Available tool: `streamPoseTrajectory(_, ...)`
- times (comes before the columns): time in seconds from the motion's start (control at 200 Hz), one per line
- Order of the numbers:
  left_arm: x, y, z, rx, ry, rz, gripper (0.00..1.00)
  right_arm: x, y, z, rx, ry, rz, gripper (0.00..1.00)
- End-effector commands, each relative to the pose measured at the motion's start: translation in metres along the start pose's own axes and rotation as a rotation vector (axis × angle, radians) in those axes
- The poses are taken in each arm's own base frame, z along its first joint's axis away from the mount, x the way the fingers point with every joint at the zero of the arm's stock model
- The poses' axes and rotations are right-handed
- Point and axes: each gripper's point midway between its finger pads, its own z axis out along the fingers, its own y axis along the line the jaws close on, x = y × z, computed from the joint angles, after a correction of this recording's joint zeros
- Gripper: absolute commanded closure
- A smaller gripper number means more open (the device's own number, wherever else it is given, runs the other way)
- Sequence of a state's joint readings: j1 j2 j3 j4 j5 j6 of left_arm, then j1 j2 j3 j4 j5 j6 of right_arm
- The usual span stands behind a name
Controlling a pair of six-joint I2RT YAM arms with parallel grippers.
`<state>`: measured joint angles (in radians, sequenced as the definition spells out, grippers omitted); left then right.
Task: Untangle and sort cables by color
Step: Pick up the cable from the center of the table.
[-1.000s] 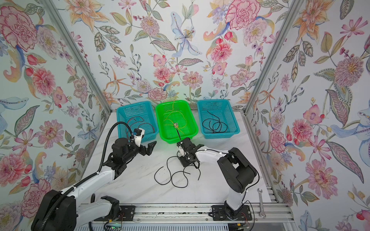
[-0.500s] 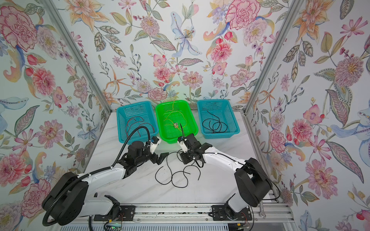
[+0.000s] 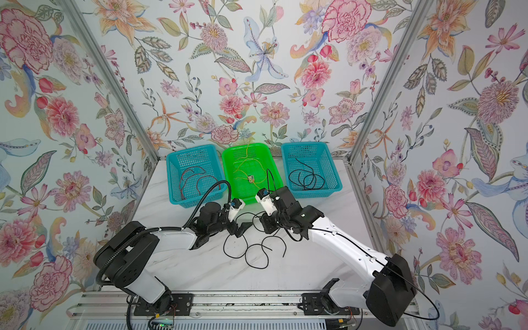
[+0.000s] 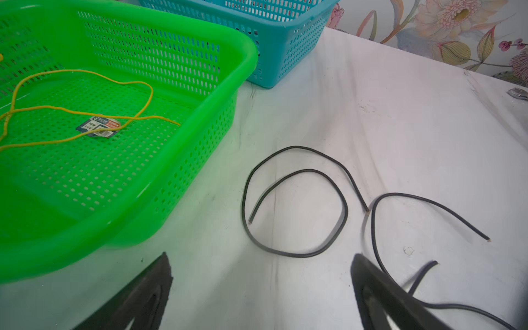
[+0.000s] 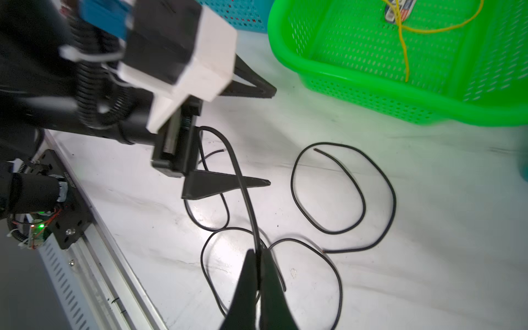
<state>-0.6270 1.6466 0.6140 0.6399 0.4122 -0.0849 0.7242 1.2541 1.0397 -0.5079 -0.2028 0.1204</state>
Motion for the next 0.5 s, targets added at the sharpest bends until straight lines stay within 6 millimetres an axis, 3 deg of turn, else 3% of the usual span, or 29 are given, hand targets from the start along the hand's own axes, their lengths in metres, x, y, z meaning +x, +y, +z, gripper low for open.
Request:
streamPoseTrajectory(0.0, -0.008, -0.008, 0.005, 0.023, -0.050, 0.004, 0.01, -0.030, 0.008, -0.034, -0.026, -0.103, 0.011, 0.97)
streamPoseTrajectory(0.26, 0.016, -0.019, 0.004, 0.033, -0.018, -0.020, 0.02, -0.093, 0.015, -0.104, -0.034, -0.332, -0.012, 0.97)
streamPoseTrajectory(0.285, 0.019, -0.020, 0.003, 0.032, -0.014, -0.020, 0.01, -0.100, 0.006, -0.113, -0.013, -0.360, -0.001, 0.97)
streamPoseTrajectory(0.496, 0.028, -0.022, 0.004, 0.036, -0.004, -0.029, 0.02, -0.143, 0.003, -0.173, 0.006, -0.526, -0.013, 0.98)
